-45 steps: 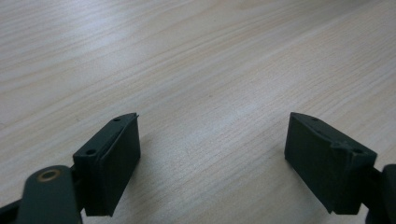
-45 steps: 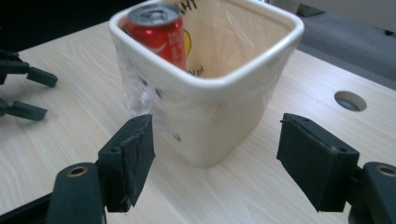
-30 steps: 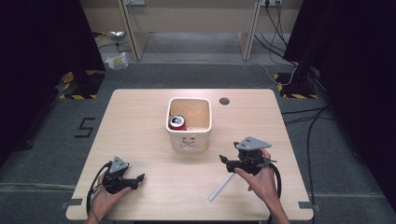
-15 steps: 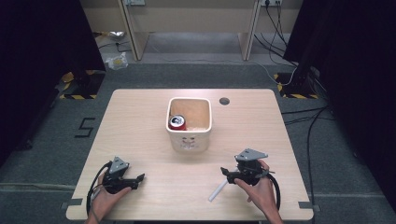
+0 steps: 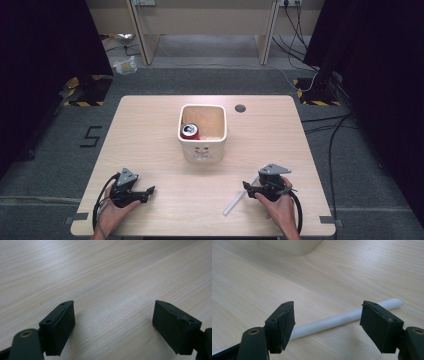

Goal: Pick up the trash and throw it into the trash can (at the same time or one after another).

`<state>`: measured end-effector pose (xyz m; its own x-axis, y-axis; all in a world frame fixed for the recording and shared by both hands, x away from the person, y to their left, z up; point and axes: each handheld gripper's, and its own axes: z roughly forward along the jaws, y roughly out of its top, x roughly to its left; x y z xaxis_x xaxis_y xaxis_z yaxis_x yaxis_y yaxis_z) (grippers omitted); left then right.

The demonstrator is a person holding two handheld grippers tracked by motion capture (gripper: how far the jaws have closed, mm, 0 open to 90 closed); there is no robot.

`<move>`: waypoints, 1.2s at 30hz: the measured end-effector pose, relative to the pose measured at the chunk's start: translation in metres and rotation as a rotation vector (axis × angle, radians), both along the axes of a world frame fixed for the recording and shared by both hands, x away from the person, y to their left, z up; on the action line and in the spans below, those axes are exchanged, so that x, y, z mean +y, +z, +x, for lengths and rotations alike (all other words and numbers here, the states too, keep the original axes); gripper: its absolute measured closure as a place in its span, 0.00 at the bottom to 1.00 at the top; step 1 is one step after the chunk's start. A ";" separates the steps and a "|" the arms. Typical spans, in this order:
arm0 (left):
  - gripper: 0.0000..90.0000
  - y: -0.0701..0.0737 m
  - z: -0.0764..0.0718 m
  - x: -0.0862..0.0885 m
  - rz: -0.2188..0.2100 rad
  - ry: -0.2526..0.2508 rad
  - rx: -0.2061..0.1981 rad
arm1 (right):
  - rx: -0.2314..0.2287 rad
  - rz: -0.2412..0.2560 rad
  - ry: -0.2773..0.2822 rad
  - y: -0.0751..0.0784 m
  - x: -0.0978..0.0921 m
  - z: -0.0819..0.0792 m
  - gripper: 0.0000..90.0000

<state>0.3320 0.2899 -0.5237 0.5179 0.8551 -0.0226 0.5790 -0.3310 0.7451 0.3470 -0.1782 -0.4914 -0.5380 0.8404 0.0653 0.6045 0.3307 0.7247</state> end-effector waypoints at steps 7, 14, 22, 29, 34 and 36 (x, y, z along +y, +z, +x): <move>0.19 0.000 0.000 0.000 -0.001 0.000 0.000 | 0.022 0.003 -0.036 -0.010 -0.002 0.003 0.30; 0.19 0.000 0.000 0.000 -0.001 0.001 0.000 | 0.020 -0.030 -0.037 -0.019 0.006 0.006 0.30; 0.19 0.000 0.000 0.000 0.000 0.000 0.001 | -0.010 -0.071 0.006 -0.019 0.008 0.008 0.48; 0.19 0.000 0.000 0.000 0.000 0.000 0.001 | -0.012 -0.062 0.059 -0.017 0.004 0.017 0.71; 0.19 0.000 0.000 0.000 0.000 0.000 0.000 | -0.015 -0.045 0.067 -0.018 -0.001 0.024 0.81; 0.19 0.000 0.000 0.000 0.000 0.000 0.000 | -0.015 -0.048 0.070 -0.018 -0.001 0.025 0.80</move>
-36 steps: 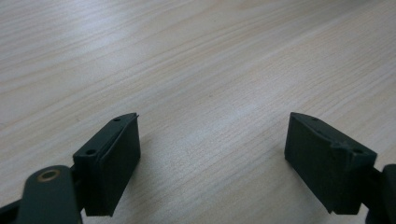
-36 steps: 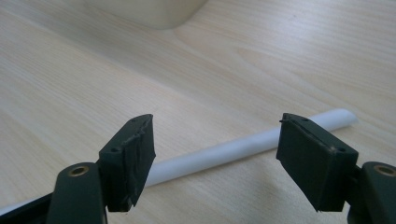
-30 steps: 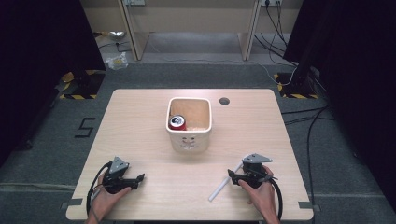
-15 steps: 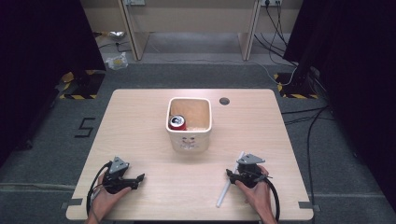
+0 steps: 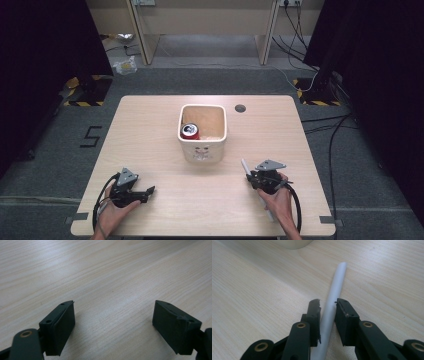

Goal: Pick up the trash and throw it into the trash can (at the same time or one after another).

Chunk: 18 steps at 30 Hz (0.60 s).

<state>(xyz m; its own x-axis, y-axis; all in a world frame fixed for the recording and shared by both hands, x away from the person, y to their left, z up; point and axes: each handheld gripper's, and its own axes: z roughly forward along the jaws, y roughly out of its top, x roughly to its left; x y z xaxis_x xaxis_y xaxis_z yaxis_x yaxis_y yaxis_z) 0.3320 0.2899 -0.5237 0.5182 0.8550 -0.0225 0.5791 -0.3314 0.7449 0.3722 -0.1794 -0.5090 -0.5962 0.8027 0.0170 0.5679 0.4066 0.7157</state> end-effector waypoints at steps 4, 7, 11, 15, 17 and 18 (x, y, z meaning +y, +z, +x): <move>0.19 0.000 0.000 0.000 -0.001 0.001 -0.001 | -0.001 0.006 -0.006 0.001 0.000 -0.002 0.75; 0.19 0.000 0.000 0.000 0.000 0.000 0.000 | 0.003 0.023 -0.003 0.006 -0.003 -0.011 0.73; 0.19 0.000 0.000 0.000 -0.001 0.001 0.000 | 0.003 0.014 0.000 0.007 -0.008 -0.019 0.74; 0.19 0.000 0.000 0.000 0.000 0.000 0.000 | 0.007 0.018 0.003 0.004 -0.012 -0.025 0.77; 0.19 0.000 0.000 0.000 0.000 0.000 0.000 | 0.018 0.017 0.001 0.001 -0.014 -0.027 0.79; 0.19 0.000 0.000 0.000 0.000 0.000 0.000 | 0.018 0.017 0.001 0.001 -0.014 -0.027 0.79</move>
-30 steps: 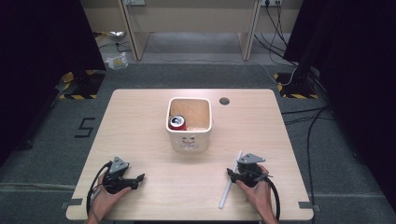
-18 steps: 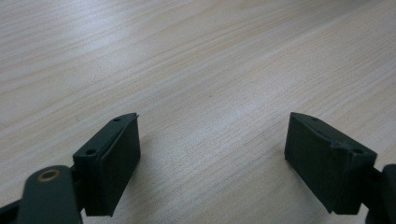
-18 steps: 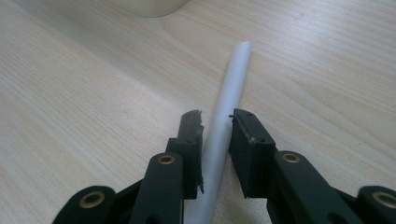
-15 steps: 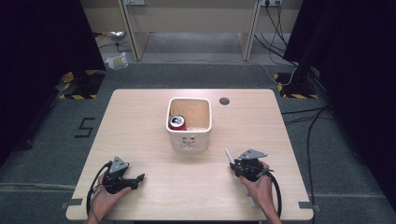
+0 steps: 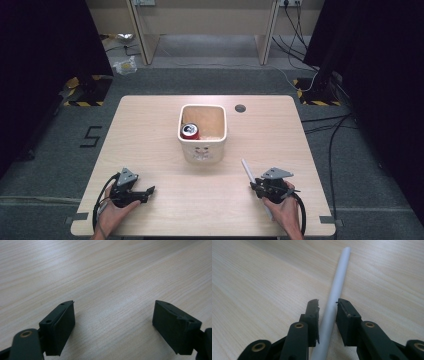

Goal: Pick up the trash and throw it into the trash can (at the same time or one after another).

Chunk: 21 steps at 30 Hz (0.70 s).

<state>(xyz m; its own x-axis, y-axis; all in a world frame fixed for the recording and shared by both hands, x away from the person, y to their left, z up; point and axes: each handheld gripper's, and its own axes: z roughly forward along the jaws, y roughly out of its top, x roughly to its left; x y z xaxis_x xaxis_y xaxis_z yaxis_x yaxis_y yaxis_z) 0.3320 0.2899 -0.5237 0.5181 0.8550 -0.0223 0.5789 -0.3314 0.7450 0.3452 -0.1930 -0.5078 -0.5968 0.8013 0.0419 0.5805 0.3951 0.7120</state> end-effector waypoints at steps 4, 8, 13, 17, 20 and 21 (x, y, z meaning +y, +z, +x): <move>0.19 0.000 0.000 0.000 0.000 0.000 0.000 | -0.006 -0.010 -0.005 -0.001 -0.002 -0.001 0.83; 0.19 0.000 0.000 0.000 0.000 0.000 0.000 | -0.017 -0.016 0.009 -0.001 -0.002 -0.001 0.88; 0.19 0.000 0.000 0.000 -0.001 0.000 0.001 | -0.019 -0.012 0.013 -0.001 -0.003 0.000 0.88; 0.19 0.000 0.000 0.000 -0.001 0.001 0.001 | -0.043 0.012 0.010 0.004 -0.005 0.000 0.88; 0.19 0.000 0.000 0.000 0.000 0.000 0.000 | -0.064 0.024 0.007 0.013 -0.008 0.001 0.88; 0.19 0.000 0.000 0.000 -0.001 0.000 0.001 | -0.064 0.024 0.007 0.013 -0.008 0.001 0.88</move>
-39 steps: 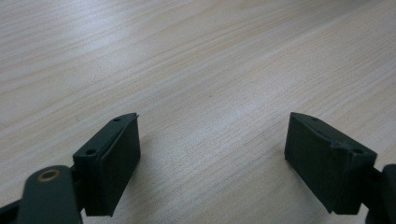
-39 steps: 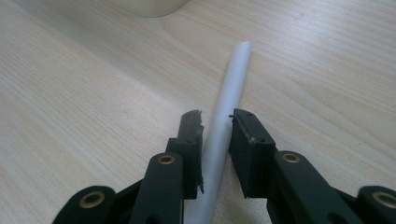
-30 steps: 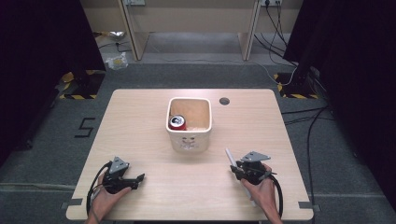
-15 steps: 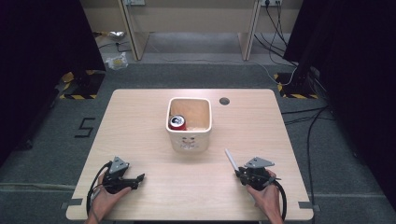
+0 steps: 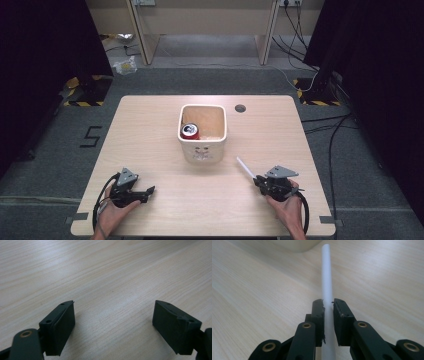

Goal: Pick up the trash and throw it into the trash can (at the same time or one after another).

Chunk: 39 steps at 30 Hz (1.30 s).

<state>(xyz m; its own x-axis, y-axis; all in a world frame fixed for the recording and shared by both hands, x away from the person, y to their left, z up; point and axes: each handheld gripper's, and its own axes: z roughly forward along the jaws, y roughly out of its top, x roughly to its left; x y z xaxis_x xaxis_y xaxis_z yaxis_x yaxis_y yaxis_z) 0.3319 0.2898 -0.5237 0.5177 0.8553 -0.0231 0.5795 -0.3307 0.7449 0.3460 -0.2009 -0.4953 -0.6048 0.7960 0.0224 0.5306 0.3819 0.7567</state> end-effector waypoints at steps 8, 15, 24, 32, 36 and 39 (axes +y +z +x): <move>0.19 0.000 0.000 0.000 0.000 -0.001 -0.001 | -0.050 0.023 -0.003 0.025 -0.004 0.006 0.88; 0.19 0.000 0.000 0.000 0.000 0.000 -0.001 | -0.095 0.040 -0.008 0.045 -0.007 0.012 0.88; 0.19 0.000 0.000 0.000 0.000 0.000 -0.001 | -0.129 0.058 -0.010 0.066 -0.011 0.018 0.88; 0.19 0.000 0.000 0.000 0.000 0.001 -0.001 | -0.158 0.072 0.007 0.083 -0.010 0.023 0.88; 0.19 0.000 0.000 0.000 0.000 0.000 -0.001 | -0.175 0.066 0.019 0.095 -0.007 0.026 0.88; 0.19 0.000 0.000 0.000 0.000 0.001 -0.001 | -0.190 0.061 0.023 0.102 -0.005 0.028 0.88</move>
